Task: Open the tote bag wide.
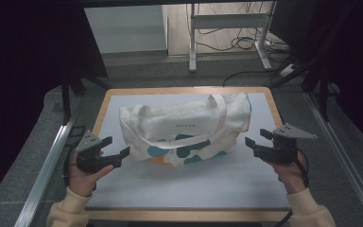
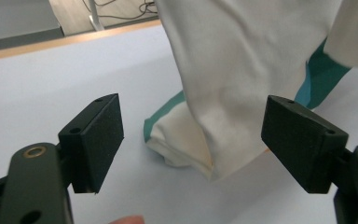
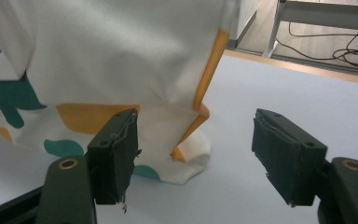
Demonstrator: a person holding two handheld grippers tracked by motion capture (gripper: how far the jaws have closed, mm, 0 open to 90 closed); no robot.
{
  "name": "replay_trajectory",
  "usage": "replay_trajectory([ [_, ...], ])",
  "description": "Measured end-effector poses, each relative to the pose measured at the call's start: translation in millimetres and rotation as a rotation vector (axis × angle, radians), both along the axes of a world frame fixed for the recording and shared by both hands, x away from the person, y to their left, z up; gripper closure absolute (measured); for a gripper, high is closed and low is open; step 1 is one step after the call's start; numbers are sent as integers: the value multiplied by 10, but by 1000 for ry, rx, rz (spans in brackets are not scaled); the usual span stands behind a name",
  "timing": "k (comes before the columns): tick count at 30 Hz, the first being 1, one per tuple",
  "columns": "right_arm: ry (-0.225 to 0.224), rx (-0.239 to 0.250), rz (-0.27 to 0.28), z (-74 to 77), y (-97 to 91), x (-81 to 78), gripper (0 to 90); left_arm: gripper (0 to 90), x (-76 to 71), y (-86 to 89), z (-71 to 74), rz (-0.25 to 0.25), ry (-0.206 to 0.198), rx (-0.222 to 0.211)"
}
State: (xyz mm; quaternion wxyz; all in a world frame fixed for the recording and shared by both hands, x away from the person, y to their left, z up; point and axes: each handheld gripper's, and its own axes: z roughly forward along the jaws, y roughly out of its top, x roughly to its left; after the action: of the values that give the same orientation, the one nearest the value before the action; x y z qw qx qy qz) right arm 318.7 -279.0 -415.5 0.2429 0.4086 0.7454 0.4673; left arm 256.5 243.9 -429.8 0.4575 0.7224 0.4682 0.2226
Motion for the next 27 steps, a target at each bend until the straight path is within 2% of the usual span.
replay_trajectory([
  [5,-1,16,3,64,-11,47,315,209,13,15,48,2,-8,-11],
  [13,-12,4,16,134,38,105,316,204,87,-12,75,-5,-3,-11],
  [17,3,-7,39,171,117,225,316,211,205,-113,85,-29,10,-8],
  [20,11,-17,58,190,176,288,311,210,264,-182,84,-5,5,28],
  [21,14,-18,63,195,190,311,309,214,282,-198,85,-13,8,30],
  [27,35,17,72,217,174,445,289,281,353,-206,62,-37,32,4],
])
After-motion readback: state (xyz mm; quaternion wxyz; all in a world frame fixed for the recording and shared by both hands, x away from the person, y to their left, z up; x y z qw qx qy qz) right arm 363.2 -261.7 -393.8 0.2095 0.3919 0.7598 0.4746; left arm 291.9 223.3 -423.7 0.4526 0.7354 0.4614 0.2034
